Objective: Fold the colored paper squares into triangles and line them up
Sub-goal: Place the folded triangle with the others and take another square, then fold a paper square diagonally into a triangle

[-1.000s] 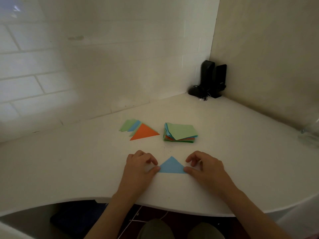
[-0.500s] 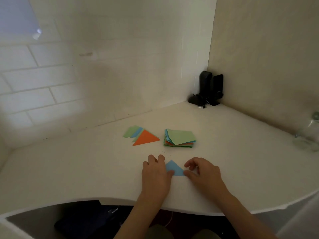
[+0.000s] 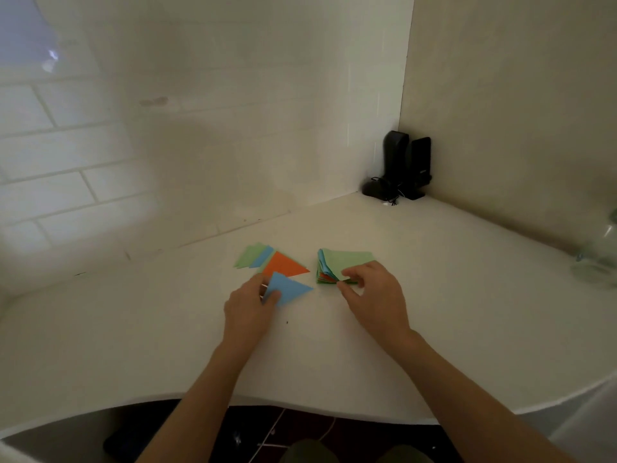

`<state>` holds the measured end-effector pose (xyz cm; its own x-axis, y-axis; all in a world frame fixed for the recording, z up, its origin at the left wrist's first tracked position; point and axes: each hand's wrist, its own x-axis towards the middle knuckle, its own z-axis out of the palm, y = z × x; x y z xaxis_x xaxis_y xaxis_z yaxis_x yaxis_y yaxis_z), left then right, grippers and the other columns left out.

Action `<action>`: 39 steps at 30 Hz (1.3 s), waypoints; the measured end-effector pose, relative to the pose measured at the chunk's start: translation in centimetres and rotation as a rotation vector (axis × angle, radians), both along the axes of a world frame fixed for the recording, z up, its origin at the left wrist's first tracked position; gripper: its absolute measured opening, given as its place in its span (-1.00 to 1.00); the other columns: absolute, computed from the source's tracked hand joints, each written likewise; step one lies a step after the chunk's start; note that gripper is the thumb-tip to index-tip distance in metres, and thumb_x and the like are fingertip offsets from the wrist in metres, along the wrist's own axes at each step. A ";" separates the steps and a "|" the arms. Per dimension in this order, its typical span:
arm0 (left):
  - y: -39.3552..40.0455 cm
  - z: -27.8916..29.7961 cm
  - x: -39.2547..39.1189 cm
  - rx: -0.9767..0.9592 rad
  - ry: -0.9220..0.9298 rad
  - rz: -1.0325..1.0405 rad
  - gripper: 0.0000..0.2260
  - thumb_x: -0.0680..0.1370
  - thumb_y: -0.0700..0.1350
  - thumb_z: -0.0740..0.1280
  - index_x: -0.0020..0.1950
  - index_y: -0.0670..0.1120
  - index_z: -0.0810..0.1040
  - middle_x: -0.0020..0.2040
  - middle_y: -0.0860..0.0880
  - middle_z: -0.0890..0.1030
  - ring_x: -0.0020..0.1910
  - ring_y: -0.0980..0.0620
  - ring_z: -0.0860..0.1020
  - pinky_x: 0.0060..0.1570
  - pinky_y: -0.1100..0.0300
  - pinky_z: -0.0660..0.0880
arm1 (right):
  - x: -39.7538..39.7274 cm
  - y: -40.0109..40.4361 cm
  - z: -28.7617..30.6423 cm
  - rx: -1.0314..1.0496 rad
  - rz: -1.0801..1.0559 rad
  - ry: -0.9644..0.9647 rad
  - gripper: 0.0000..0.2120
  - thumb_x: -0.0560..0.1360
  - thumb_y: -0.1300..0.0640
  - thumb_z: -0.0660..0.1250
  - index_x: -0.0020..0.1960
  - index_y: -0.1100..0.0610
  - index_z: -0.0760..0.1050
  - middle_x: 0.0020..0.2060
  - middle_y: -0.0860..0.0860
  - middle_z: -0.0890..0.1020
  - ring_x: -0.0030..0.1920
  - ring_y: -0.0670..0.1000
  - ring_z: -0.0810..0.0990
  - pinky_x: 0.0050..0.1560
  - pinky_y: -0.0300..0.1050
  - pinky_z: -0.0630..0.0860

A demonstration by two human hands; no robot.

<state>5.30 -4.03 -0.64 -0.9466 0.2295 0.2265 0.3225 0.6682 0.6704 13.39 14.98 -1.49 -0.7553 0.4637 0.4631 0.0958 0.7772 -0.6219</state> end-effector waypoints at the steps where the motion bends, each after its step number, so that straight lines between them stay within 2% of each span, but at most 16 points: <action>1: -0.3 0.0 -1.1 -0.004 0.013 0.020 -0.80 0.52 -0.08 0.36 0.12 -0.08 0.53 -0.06 0.00 0.58 -0.03 -0.07 0.55 0.03 0.10 0.40 | -0.6 0.1 0.0 0.008 -0.012 -0.024 -0.77 0.41 0.03 0.43 0.05 0.04 0.61 -0.06 -0.06 0.57 -0.10 -0.03 0.56 -0.03 0.03 0.51; 4: -0.4 -0.1 -3.8 -0.036 0.002 0.058 -0.77 0.52 -0.03 0.35 0.15 -0.05 0.56 0.05 -0.03 0.62 0.05 -0.09 0.55 0.14 0.02 0.39 | -1.7 0.4 -0.4 0.014 -0.042 -0.063 -0.78 0.42 0.00 0.42 0.05 0.02 0.62 -0.06 -0.07 0.56 -0.09 -0.04 0.56 -0.03 0.04 0.51; 6: 0.1 -0.3 -4.8 -0.055 0.009 0.061 -0.78 0.51 0.00 0.36 0.13 -0.01 0.57 0.02 0.01 0.62 0.07 -0.06 0.54 0.15 0.03 0.37 | -2.1 0.6 -0.8 0.027 -0.050 -0.056 -0.79 0.42 -0.02 0.42 0.04 0.00 0.62 -0.08 -0.08 0.56 -0.11 -0.05 0.56 -0.05 0.03 0.51; 10: 1.6 -1.2 -5.4 -0.081 0.082 0.063 -0.90 0.49 0.03 0.37 -0.07 0.03 0.54 -0.21 0.10 0.55 -0.05 -0.03 0.53 -0.01 0.08 0.25 | -2.5 0.9 -1.2 0.091 -0.048 -0.039 -0.79 0.42 -0.05 0.42 0.01 -0.01 0.64 -0.13 -0.10 0.55 -0.17 -0.07 0.54 -0.13 0.00 0.52; 13: 2.0 -1.8 -5.8 -0.114 0.167 0.102 -0.85 0.45 0.05 0.40 -0.05 0.04 0.56 -0.14 0.07 0.58 -0.03 -0.03 0.47 -0.07 0.10 0.16 | -2.8 1.3 -1.5 0.160 -0.049 0.009 -0.87 0.42 0.04 0.44 -0.05 0.00 0.67 -0.20 -0.08 0.55 -0.24 -0.06 0.53 -0.22 0.02 0.52; 17: 1.9 -1.9 -6.1 -0.112 0.252 0.139 -0.76 0.38 0.04 0.47 0.00 0.04 0.55 -0.07 0.02 0.51 0.00 -0.06 0.42 -0.09 0.13 0.14 | -2.8 1.2 -1.5 0.176 -0.041 0.044 -0.90 0.43 0.11 0.43 -0.07 0.03 0.67 -0.22 -0.06 0.55 -0.26 -0.03 0.53 -0.26 0.02 0.52; 22: 2.1 -1.3 -4.5 -0.016 0.349 0.097 -0.77 0.40 0.01 0.47 -0.01 0.01 0.55 -0.12 0.08 0.45 -0.07 0.00 0.40 -0.11 0.18 0.14 | -2.0 1.8 -1.0 0.169 -0.093 0.150 -0.93 0.41 0.13 0.44 -0.11 0.07 0.66 -0.23 -0.07 0.54 -0.28 -0.04 0.54 -0.28 0.04 0.52; 24: 2.3 -1.2 -3.3 0.014 0.401 0.058 -0.76 0.37 -0.01 0.50 -0.03 0.01 0.55 -0.15 0.12 0.42 -0.12 0.06 0.37 -0.13 0.18 0.16 | -1.8 2.1 -0.9 0.179 -0.104 0.130 -0.82 0.39 0.10 0.46 -0.01 0.07 0.64 -0.13 -0.05 0.54 -0.19 -0.02 0.56 -0.21 0.01 0.51; 27: 2.3 -1.6 -1.5 0.011 0.437 -0.005 -0.75 0.36 0.01 0.50 -0.04 0.03 0.54 -0.15 0.14 0.40 -0.13 0.12 0.35 -0.15 0.20 0.15 | -2.2 1.7 -1.1 0.291 -0.100 -0.057 -0.61 0.39 -0.05 0.43 0.17 0.04 0.56 0.12 0.00 0.48 0.05 0.05 0.47 -0.03 -0.02 0.33; 31: 1.4 -3.0 -0.6 -0.045 0.391 -0.036 -0.78 0.38 0.03 0.48 -0.05 0.07 0.52 -0.18 0.15 0.41 -0.13 0.06 0.39 -0.15 0.17 0.21 | -2.1 1.2 -1.1 0.440 -0.077 -0.348 -0.64 0.50 -0.21 0.19 0.23 -0.12 0.49 0.36 -0.09 0.36 0.34 0.02 0.24 0.11 0.03 0.08; 34: 1.0 -3.4 -0.4 -0.053 0.344 -0.030 -0.81 0.39 0.03 0.47 -0.08 0.09 0.51 -0.19 0.14 0.45 -0.14 0.05 0.40 -0.15 0.15 0.24 | -1.8 1.0 -1.4 0.460 -0.118 -0.331 -0.66 0.50 -0.23 0.18 0.13 -0.08 0.53 0.21 -0.14 0.52 0.30 -0.04 0.34 0.10 0.02 0.06; 37: 1.1 -3.5 -0.4 -0.060 0.343 -0.041 -0.83 0.40 0.03 0.45 -0.09 0.09 0.52 -0.19 0.13 0.47 -0.15 0.06 0.41 -0.16 0.17 0.23 | -2.3 0.7 -1.6 0.411 -0.138 -0.232 -0.68 0.44 -0.19 0.31 0.08 -0.03 0.55 0.01 -0.05 0.62 0.09 0.04 0.53 0.04 0.01 0.12; 39: 1.2 -3.7 -0.5 -0.081 0.341 -0.054 -0.85 0.42 0.04 0.43 -0.08 0.08 0.52 -0.19 0.13 0.47 -0.14 0.06 0.41 -0.17 0.18 0.20 | -2.8 0.6 -2.0 0.431 -0.154 -0.199 -0.72 0.40 -0.16 0.34 0.03 -0.05 0.57 -0.08 -0.02 0.61 -0.04 0.09 0.55 -0.02 0.01 0.18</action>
<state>4.83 -2.81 -4.30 -0.8053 0.3077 0.5067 0.5553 0.6907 0.4631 10.56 15.61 -3.46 -0.7863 0.3750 0.4911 0.3140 0.9270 -0.2051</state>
